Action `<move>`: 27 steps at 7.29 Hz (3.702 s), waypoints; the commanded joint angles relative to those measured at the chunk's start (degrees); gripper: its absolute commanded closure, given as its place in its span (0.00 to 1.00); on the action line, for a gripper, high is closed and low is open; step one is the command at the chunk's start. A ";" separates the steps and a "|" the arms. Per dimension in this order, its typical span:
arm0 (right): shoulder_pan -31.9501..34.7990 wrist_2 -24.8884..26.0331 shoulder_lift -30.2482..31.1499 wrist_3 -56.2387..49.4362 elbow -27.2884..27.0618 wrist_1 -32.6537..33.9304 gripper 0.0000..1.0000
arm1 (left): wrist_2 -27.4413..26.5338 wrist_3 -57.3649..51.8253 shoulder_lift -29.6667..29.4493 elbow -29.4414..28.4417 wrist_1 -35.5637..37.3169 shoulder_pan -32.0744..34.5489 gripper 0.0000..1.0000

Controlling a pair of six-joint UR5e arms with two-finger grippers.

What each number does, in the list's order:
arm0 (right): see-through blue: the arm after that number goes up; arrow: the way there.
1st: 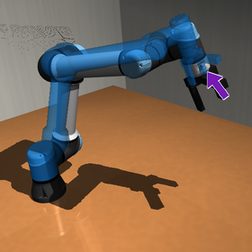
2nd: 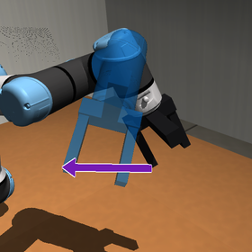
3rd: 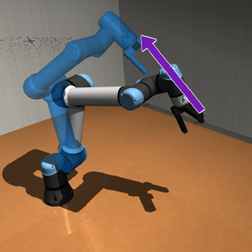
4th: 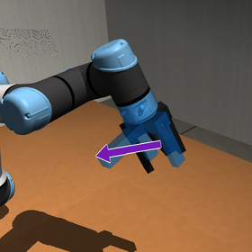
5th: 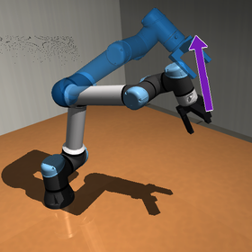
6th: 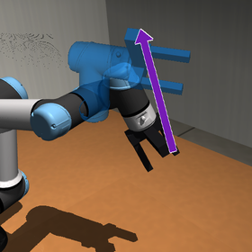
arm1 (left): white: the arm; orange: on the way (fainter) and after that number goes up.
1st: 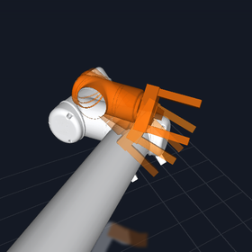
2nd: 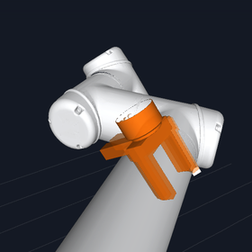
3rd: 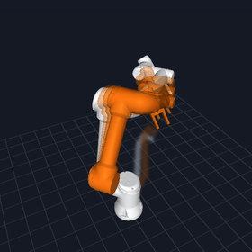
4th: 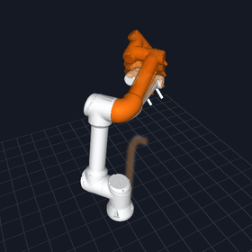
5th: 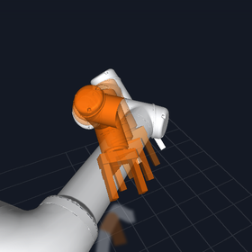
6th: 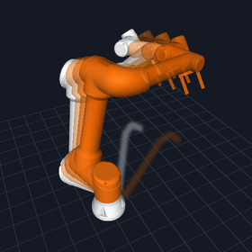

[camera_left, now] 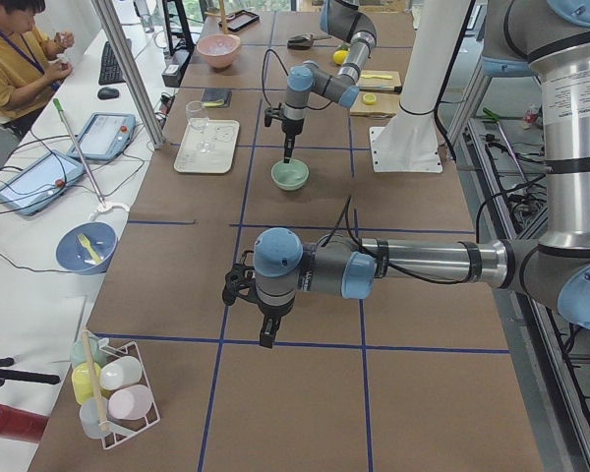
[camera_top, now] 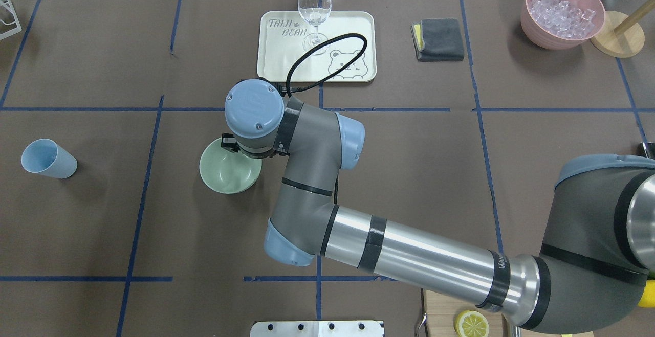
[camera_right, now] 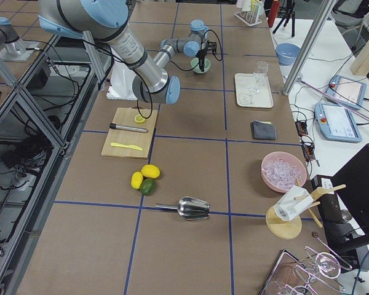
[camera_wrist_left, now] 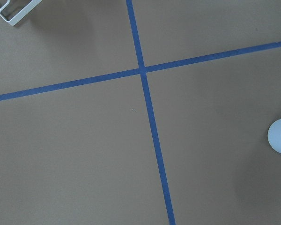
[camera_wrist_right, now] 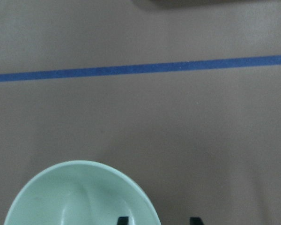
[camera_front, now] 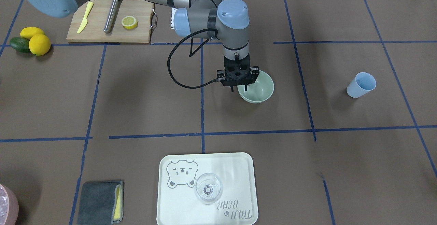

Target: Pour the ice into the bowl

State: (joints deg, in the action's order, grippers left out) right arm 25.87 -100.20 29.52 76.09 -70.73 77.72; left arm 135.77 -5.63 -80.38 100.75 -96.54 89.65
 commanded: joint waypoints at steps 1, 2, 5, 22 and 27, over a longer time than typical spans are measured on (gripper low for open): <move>8.36 -7.24 2.20 -6.34 -4.65 6.00 0.00 | -0.25 0.26 -0.13 0.06 -2.31 0.00 0.00; 11.62 -8.95 4.04 -12.13 -10.33 13.53 0.00 | -0.77 0.26 -0.13 -0.28 -4.77 0.00 0.00; 29.08 -23.78 26.84 -38.21 -31.19 18.96 0.00 | -0.69 0.79 -1.18 -0.72 -9.70 -0.35 0.00; 56.13 -30.85 58.20 -78.63 -31.22 17.12 0.00 | -38.78 66.65 15.25 8.68 -58.50 -45.81 0.00; 56.13 -30.85 58.29 -78.64 -31.13 17.12 0.00 | -54.47 73.04 15.08 3.77 -58.58 -59.94 0.00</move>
State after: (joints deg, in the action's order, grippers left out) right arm 82.00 -131.05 87.80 -2.61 -101.87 94.83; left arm 83.48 67.26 -65.17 106.26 -155.03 30.75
